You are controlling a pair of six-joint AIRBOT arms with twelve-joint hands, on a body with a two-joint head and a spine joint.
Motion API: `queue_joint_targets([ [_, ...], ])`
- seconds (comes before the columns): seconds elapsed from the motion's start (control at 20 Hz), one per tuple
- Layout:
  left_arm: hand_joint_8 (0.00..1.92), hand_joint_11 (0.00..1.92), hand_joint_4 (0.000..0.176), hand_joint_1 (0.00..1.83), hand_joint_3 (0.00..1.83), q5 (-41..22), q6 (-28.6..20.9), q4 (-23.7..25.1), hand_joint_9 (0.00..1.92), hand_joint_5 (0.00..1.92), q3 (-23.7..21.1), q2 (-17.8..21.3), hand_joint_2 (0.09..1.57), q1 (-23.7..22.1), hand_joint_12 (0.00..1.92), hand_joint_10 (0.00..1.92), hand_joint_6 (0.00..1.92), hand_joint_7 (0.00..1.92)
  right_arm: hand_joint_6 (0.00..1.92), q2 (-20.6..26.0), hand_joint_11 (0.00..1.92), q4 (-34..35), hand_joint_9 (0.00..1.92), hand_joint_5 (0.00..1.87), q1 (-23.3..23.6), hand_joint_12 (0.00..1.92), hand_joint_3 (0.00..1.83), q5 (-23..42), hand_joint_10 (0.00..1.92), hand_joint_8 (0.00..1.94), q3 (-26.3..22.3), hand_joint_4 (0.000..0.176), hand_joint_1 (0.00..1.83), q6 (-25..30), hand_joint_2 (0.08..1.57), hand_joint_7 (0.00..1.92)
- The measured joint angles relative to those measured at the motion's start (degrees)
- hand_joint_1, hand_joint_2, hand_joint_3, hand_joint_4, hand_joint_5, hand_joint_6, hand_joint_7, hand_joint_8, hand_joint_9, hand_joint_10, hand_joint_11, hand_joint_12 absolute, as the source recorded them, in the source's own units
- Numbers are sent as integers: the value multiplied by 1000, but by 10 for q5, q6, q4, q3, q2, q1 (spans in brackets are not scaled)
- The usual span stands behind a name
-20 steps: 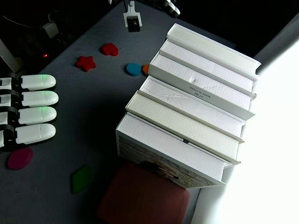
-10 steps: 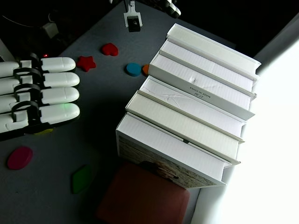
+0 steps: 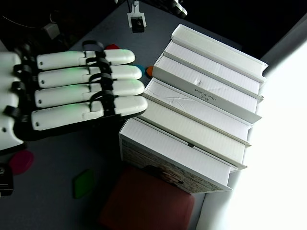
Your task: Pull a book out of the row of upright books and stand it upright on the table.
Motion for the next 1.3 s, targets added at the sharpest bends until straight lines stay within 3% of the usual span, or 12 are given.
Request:
queue_joint_targets([
  [0.2, 0, 0, 0, 333, 2, 0, -2, -1, 0, 42, 2, -5, 1361, 0, 0, 0, 7, 0, 4, -22, 0, -2, 0, 11, 14, 0, 0, -40, 0, 0, 25, 0, 312, 0, 1341, 0],
  [0.3, 0, 0, 14, 289, 2, 0, -2, -1, 0, 43, 2, -5, 1360, 0, 0, 0, 5, 0, 7, -32, 0, -1, 0, 21, 21, 0, 0, -51, 0, 0, 35, 0, 148, 0, 1308, 0],
  [0.5, 0, 0, 31, 286, 1, -1, -2, -1, 0, 38, 2, -5, 1361, 0, 0, 0, 1, 0, 25, -45, 0, -7, 0, 80, 23, 0, 0, -66, 0, 0, 39, 0, 131, 0, 1316, 0],
  [0.65, 0, 0, 27, 282, 0, -1, -3, -3, 0, 55, 4, -5, 1355, 1, 0, 0, 7, 0, 34, -46, 0, -13, 0, 134, 23, 0, 0, -73, 0, 0, 41, 0, 112, -1, 1310, 0],
  [0.8, 0, 0, 30, 247, 0, -1, -4, -1, 0, 60, 4, -5, 1348, 3, 0, 0, 2, 0, 37, -46, 0, -16, 0, 324, 23, 0, 0, -80, 0, 0, 42, 3, 237, 0, 1325, 0],
  [0.85, 0, 0, 24, 276, 0, -1, -4, -2, 0, 63, 4, -6, 1349, 4, 0, 0, 3, 0, 33, -46, 0, -16, 0, 346, 24, 0, 3, -77, 0, 0, 42, 33, 260, 0, 1336, 0],
  [0.95, 0, 0, 26, 297, 0, -2, -5, -3, 0, 67, 4, -6, 1347, 4, 0, 0, 3, 0, 21, -45, 0, -13, 0, 340, 25, 0, 3, -76, 0, 0, 38, 42, 285, 0, 1340, 0],
  [1.05, 0, 0, 23, 302, 0, -2, -5, -7, 0, 73, 4, -6, 1348, 4, 0, 0, 5, 0, 4, -39, 0, -14, 0, 252, 25, 0, 0, -75, 0, 0, 28, 36, 205, 0, 1333, 0],
  [1.15, 0, 0, 23, 362, 0, -2, -6, -7, 0, 77, 4, -6, 1348, 4, 0, 0, 4, 0, 0, -29, 0, -20, 0, 235, 17, 0, 0, -69, 0, 0, 16, 58, 119, 0, 1322, 0],
  [1.2, 0, 0, 18, 371, 0, -5, -6, -9, 0, 83, 4, -6, 1348, 8, 0, 0, 6, 0, 34, -23, 0, -21, 0, 321, 10, 0, 0, -64, 0, 0, 8, 17, 77, -1, 1317, 0],
  [1.25, 0, 0, 19, 373, 0, -5, -6, -9, 0, 77, 4, -6, 1348, 10, 0, 0, 2, 0, 52, -17, 0, -23, 0, 373, 7, 0, 0, -58, 0, 0, 1, 0, 19, 0, 1310, 0],
  [1.3, 0, 0, 22, 364, 0, -5, -6, -9, 0, 74, 4, -6, 1348, 11, 0, 0, 1, 0, 66, -11, 0, -24, 0, 415, 2, 0, 0, -48, 0, 0, -5, 0, 3, 0, 1290, 0],
])
